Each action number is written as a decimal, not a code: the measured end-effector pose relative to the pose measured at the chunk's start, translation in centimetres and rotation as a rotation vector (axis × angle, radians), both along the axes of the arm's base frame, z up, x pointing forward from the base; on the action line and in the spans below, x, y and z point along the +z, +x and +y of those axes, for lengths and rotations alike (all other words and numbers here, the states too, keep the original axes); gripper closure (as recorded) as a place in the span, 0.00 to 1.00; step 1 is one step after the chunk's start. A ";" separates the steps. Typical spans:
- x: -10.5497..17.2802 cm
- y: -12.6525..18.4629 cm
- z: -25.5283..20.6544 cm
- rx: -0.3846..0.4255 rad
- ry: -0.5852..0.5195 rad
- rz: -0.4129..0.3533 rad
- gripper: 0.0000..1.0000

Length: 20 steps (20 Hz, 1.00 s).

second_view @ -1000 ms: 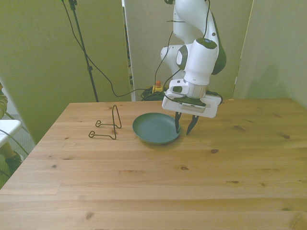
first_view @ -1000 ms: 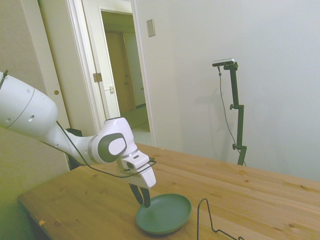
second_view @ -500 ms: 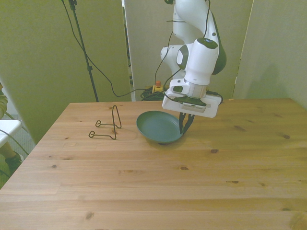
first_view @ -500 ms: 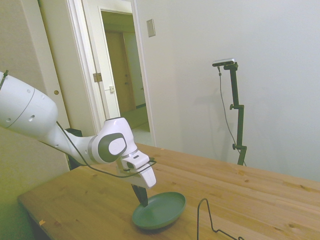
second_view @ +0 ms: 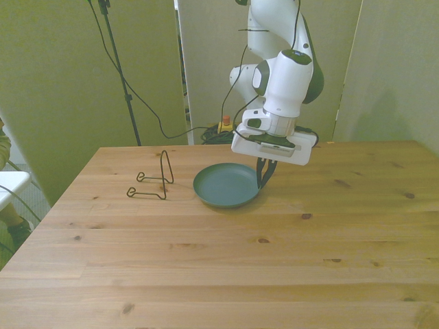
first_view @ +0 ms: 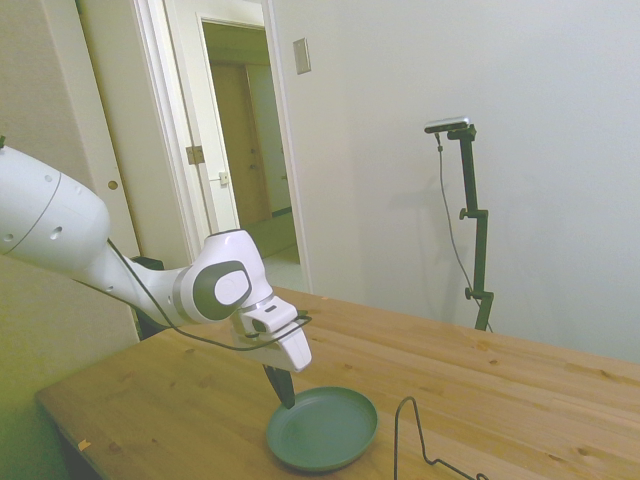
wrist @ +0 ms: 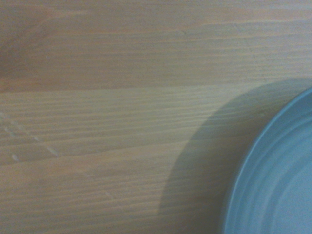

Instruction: Load the plate

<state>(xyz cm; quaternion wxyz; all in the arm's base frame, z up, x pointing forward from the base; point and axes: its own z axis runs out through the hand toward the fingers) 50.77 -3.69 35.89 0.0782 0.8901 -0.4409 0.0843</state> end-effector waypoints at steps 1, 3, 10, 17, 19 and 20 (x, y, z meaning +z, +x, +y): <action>0.1 -0.1 0.0 0.003 0.000 -0.002 1.00; 0.6 -0.4 0.0 0.011 0.000 -0.008 1.00; 3.9 -2.0 0.1 0.039 0.034 -0.059 1.00; 8.5 -3.9 -0.6 0.080 0.113 -0.126 1.00; 10.5 -4.7 -1.1 0.101 0.144 -0.154 1.00; 11.5 -5.2 -1.4 0.113 0.160 -0.166 1.00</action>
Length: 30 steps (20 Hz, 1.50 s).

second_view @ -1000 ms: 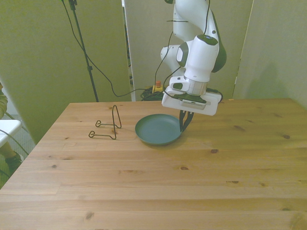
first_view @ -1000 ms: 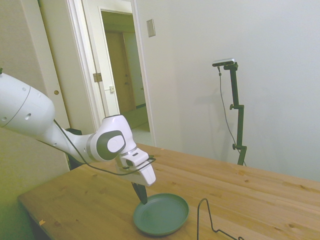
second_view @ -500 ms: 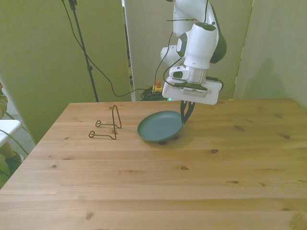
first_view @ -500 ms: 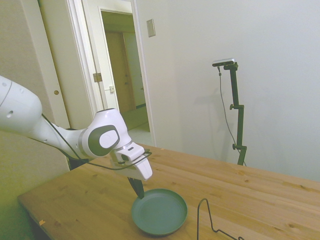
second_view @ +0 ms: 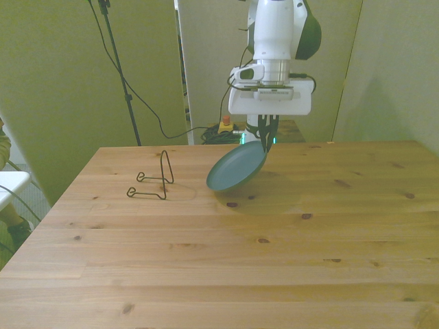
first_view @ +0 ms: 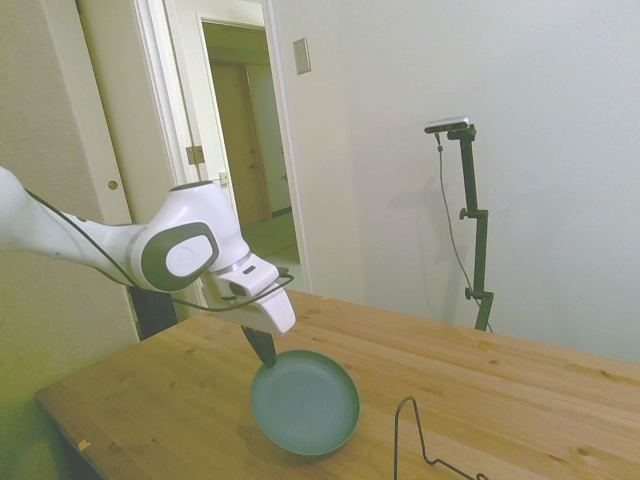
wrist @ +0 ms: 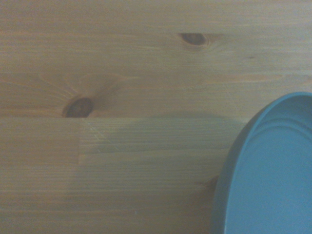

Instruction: Load the plate

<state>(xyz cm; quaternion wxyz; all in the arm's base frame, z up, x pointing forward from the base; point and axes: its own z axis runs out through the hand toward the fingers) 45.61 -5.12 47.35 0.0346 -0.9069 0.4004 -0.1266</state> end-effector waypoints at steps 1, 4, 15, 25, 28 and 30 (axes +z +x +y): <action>0.9 -0.5 -0.3 0.010 0.016 -0.012 1.00; 3.8 -2.2 -1.2 0.060 0.076 -0.039 1.00; 11.4 -7.0 -6.6 0.280 0.348 -0.132 1.00; 10.0 -6.3 -8.4 0.244 0.448 -0.035 1.00; 10.2 -6.1 -8.6 0.219 0.448 -0.030 1.00; 10.2 -6.3 -8.9 0.214 0.452 -0.030 1.00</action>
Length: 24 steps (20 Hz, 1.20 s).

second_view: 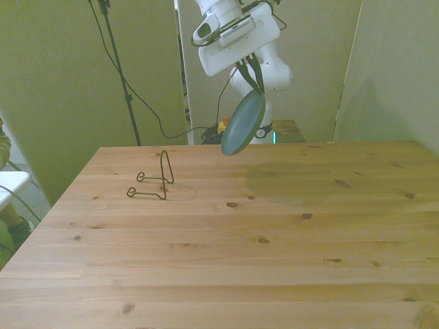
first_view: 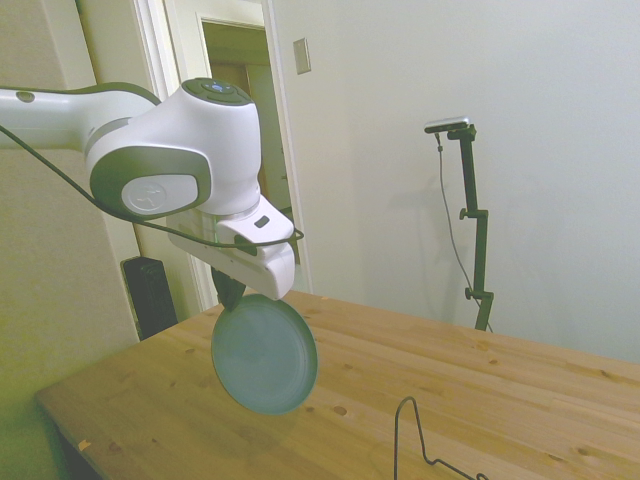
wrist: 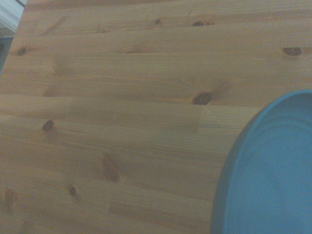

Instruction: Load the plate

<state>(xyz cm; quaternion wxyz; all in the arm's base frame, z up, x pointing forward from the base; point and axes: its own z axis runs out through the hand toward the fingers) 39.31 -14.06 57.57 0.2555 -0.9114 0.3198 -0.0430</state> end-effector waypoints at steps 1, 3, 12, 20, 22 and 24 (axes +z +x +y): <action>0.1 -0.3 -0.3 0.002 0.006 0.001 1.00; 0.4 -1.3 -1.3 0.017 0.028 -0.005 1.00; 2.6 -4.9 -8.5 0.017 0.112 -0.079 1.00; 4.2 -5.1 -14.0 0.005 0.133 -0.116 1.00; 4.4 -5.5 -15.7 0.002 0.145 -0.138 1.00; 4.5 -5.7 -17.0 0.001 0.162 -0.148 1.00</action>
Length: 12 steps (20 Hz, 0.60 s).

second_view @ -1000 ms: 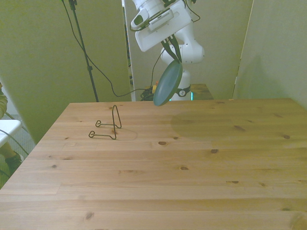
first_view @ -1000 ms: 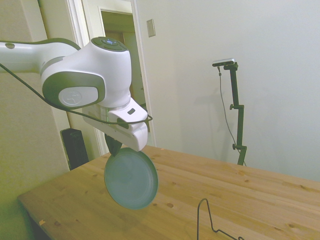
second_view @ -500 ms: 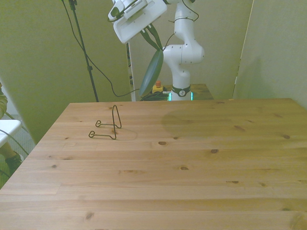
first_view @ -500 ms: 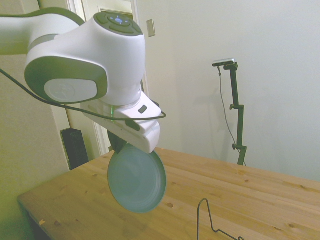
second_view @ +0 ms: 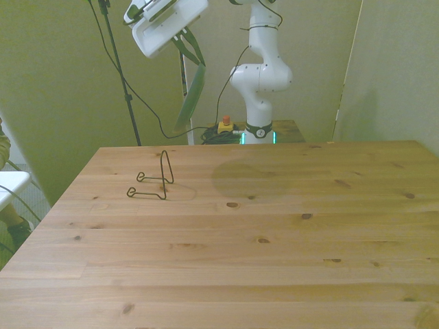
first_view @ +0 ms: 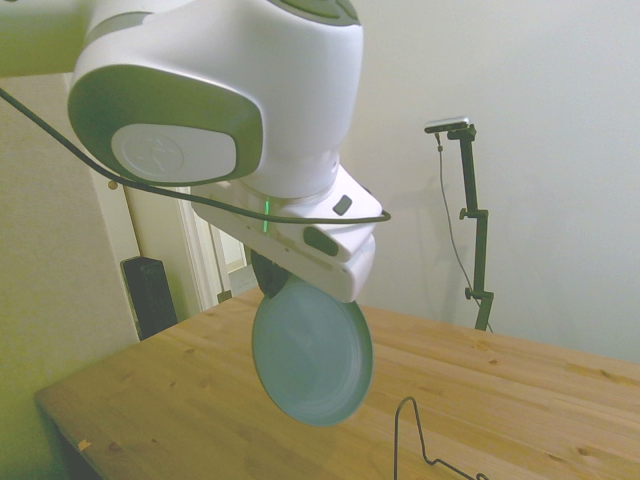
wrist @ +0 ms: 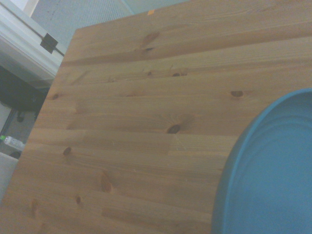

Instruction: Load the plate

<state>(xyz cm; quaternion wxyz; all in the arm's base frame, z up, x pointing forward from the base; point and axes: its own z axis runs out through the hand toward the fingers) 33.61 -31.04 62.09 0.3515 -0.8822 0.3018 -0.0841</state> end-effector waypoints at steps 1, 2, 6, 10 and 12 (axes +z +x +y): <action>0.0 0.1 -0.5 0.000 0.007 -0.002 1.00; -0.1 0.4 -0.9 0.000 0.012 -0.001 1.00; -0.2 1.8 -2.1 -0.001 0.010 0.014 1.00; -0.2 1.0 -4.3 -0.005 0.043 0.001 1.00; -0.2 0.7 -5.6 -0.007 0.068 -0.009 1.00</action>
